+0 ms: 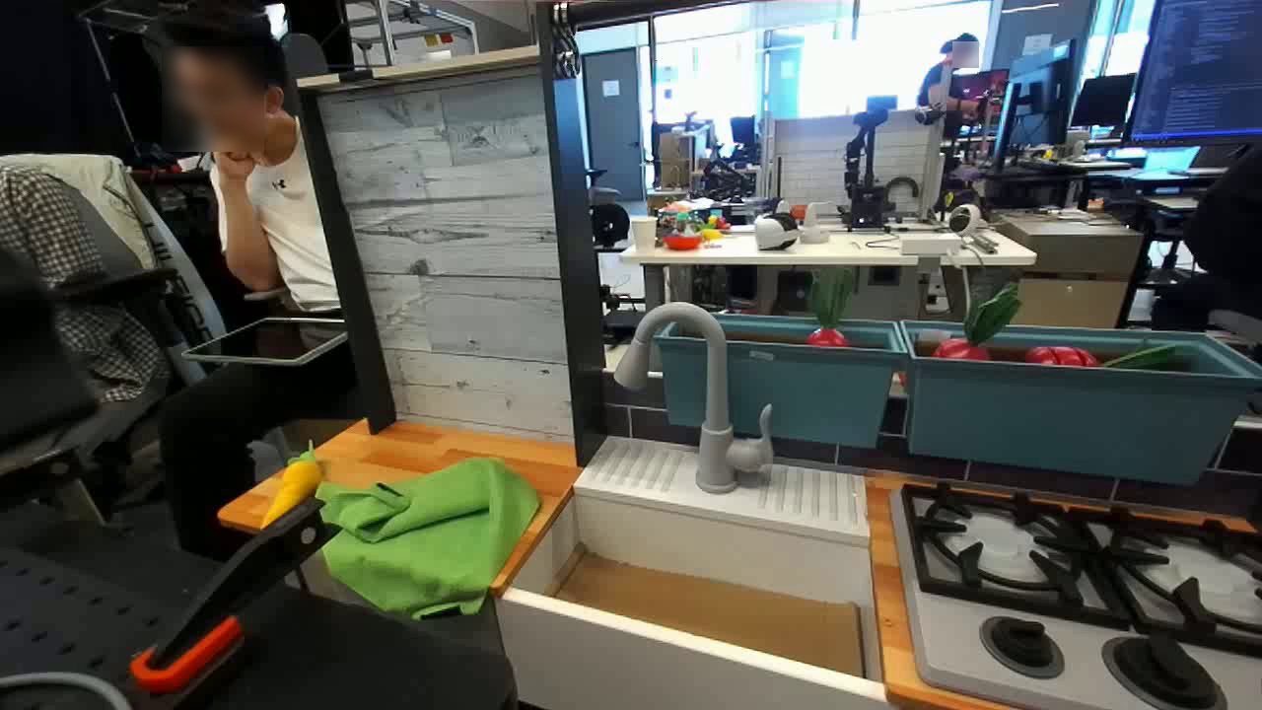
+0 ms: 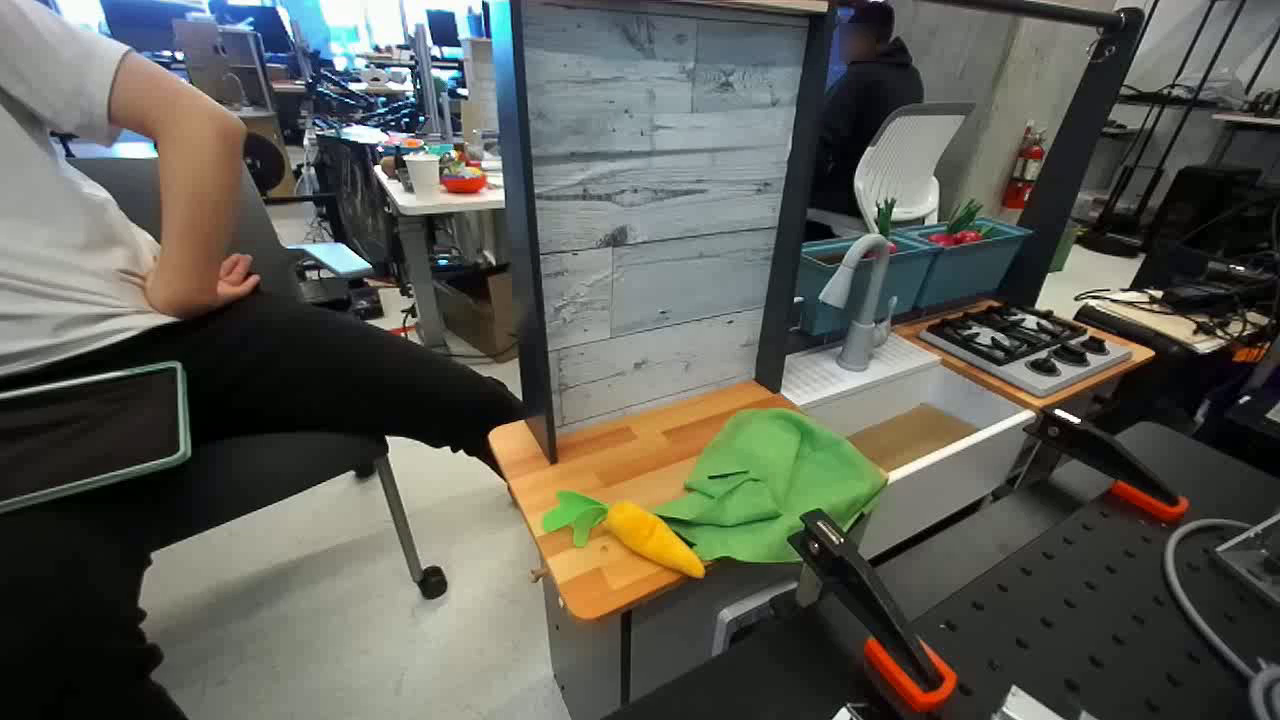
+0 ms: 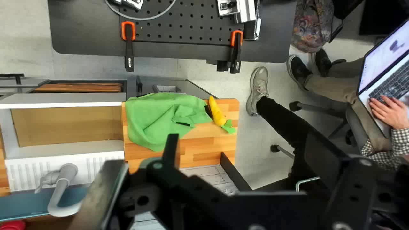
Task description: Turn the faucet slightly to the right
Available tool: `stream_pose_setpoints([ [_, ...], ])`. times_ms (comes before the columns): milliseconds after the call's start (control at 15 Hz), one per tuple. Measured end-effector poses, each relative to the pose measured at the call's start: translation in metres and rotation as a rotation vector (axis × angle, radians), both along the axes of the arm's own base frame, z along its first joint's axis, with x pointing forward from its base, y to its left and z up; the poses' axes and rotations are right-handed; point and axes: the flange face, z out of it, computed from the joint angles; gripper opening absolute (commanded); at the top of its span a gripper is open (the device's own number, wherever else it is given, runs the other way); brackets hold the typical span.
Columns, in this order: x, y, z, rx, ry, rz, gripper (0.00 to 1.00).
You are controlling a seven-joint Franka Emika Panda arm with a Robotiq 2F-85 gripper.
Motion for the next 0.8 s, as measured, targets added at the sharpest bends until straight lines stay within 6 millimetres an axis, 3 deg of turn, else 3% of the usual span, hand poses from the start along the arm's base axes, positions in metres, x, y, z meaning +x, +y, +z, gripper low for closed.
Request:
stream_pose_setpoints([
  [533,0.001,0.000,0.000,-0.003,-0.004,-0.008,1.00],
  [667,0.006,-0.002,-0.011,-0.015,-0.014,-0.048,1.00],
  [800,0.018,-0.001,-0.037,-0.032,-0.020,-0.095,1.00],
])
